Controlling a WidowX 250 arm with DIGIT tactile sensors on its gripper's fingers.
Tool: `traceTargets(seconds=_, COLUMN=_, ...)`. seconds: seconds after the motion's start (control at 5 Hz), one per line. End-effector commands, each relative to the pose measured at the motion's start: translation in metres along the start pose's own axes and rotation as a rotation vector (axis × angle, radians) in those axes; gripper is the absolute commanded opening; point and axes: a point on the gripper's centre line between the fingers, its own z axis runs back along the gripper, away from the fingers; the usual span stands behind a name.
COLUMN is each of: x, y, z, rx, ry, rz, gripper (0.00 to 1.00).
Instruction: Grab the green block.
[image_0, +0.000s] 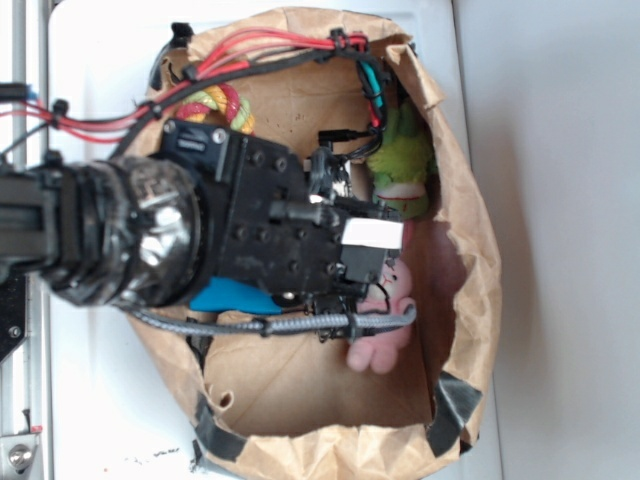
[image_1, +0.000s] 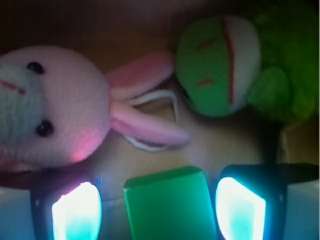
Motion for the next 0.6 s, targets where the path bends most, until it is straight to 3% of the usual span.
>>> traceTargets(seconds=0.0, x=0.0104, y=-0.0008, z=0.0023, rx=-0.038, ry=-0.059, rz=-0.057, gripper=1.0)
traceTargets(seconds=0.2, x=0.0116, y=0.0002, z=-0.003, rx=-0.022, ry=-0.07, rz=-0.073, gripper=1.0)
traceTargets(seconds=0.4, x=0.0118, y=0.0004, z=-0.0033, rx=-0.025, ry=-0.065, rz=-0.071, gripper=0.87)
